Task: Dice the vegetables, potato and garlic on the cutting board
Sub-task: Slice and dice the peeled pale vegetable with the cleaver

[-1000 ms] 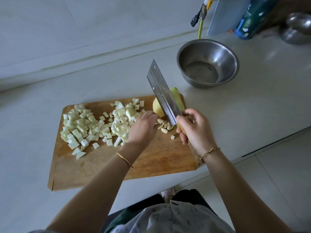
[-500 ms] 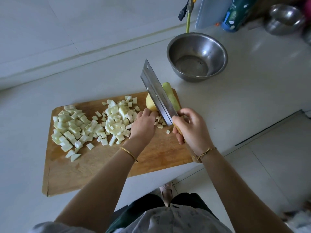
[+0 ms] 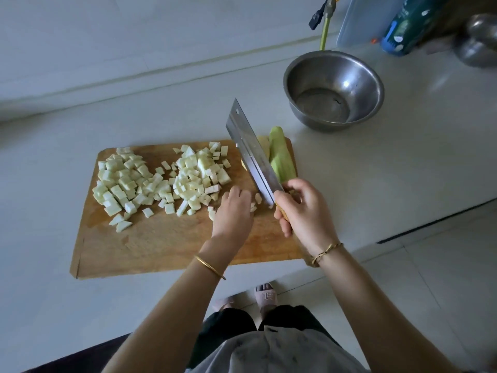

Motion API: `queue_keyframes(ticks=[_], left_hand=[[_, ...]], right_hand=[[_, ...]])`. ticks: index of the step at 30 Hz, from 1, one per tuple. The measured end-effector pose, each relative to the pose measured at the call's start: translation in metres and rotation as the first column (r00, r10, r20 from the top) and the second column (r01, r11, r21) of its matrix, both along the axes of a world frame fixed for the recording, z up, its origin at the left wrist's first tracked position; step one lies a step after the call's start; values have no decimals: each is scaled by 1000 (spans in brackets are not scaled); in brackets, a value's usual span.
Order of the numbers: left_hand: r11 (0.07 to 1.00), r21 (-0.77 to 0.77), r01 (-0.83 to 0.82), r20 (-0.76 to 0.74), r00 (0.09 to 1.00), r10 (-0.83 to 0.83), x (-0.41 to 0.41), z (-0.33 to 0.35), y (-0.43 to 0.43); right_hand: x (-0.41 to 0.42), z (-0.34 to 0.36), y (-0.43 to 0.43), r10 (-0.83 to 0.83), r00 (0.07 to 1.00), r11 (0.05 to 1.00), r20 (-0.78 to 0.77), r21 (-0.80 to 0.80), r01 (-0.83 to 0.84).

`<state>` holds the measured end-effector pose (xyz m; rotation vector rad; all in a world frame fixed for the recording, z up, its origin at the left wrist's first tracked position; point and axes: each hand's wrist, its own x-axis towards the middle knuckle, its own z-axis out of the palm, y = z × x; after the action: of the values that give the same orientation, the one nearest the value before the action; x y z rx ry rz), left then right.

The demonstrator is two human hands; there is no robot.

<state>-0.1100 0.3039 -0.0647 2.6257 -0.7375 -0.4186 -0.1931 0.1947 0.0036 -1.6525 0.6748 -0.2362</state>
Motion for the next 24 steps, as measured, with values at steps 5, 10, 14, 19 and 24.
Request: queue_keyframes(ticks=[5,10,14,19,24], left_hand=[[984,-99,-149,-50,988,145,-37,-14,7],[937,-208,-281,-127,958,259,-49,-12,10],[907,-231,-351,-109,936,335,-52,-14,16],[908,-274,-317,-74,948,309,-52,-16,11],[898,-319,-302,-77,953,293,-52,-17,7]], right_hand=[[-20,-13,-5,76,995,997,-62,20,-74],[-39,-23,-5,110,989,994,-99,30,-108],[-44,-28,-4,131,985,991,-110,30,-129],[-45,-33,-1,112,988,994,-111,-3,-113],[-47,-35,2,109,985,994,-133,1,-110]])
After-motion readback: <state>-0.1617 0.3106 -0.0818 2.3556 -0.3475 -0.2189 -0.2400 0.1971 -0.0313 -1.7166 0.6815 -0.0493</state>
